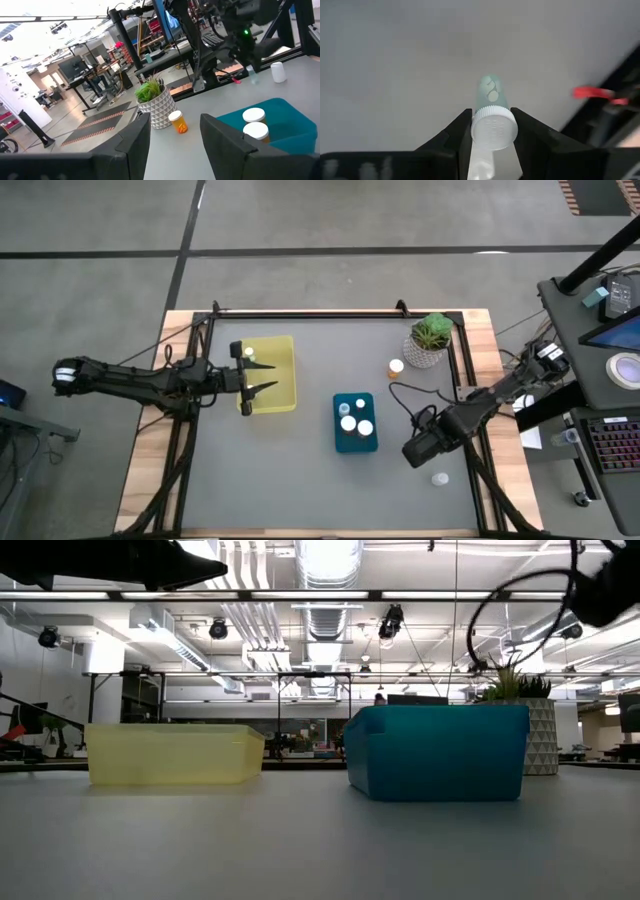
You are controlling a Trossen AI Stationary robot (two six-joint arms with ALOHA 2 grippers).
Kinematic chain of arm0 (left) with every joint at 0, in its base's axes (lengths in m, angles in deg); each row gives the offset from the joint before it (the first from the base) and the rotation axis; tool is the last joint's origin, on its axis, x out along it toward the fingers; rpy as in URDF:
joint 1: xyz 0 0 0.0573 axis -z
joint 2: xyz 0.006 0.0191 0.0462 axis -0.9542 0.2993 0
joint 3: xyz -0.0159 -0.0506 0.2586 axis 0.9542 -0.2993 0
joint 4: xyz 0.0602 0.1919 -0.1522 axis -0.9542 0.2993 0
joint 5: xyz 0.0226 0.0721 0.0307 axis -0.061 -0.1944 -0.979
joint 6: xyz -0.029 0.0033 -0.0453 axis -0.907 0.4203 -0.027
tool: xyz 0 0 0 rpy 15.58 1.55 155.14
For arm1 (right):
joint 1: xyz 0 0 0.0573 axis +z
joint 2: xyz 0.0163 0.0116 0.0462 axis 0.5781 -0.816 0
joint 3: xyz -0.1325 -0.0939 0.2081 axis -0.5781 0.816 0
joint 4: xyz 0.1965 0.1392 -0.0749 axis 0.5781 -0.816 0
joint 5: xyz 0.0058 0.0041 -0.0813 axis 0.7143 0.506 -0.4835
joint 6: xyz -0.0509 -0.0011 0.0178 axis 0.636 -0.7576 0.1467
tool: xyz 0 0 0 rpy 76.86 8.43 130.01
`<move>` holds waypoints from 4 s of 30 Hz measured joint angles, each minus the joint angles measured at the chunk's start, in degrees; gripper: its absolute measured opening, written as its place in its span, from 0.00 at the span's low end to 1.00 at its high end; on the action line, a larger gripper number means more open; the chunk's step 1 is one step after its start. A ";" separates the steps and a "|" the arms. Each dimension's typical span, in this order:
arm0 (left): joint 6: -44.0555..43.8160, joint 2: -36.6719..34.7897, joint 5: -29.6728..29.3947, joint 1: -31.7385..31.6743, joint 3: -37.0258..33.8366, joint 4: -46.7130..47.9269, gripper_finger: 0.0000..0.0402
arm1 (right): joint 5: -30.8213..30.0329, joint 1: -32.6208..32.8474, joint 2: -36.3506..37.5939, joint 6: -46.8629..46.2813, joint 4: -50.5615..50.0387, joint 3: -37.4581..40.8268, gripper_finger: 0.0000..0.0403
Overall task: Pick and place medicine bottles into bin by pill shape (circle, oval)
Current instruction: Put the light blue tablet bottle into the yellow bin
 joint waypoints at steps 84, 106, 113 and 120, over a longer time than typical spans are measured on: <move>-1.49 -1.97 -8.38 -0.02 0.46 -2.05 0.39 | -6.79 -40.85 -55.11 87.42 18.83 -72.89 0.29; -1.05 -1.79 -8.37 -0.02 0.35 -2.21 0.39 | -4.65 -40.83 -62.61 90.26 18.09 -76.10 0.29; -1.02 -1.75 -8.37 -0.02 0.35 -2.21 0.39 | -4.63 -40.81 -63.41 90.36 17.03 -75.96 0.29; -0.98 -1.73 -8.37 -0.02 0.35 -2.21 0.39 | -4.64 -40.81 -63.41 90.48 17.00 -75.82 0.30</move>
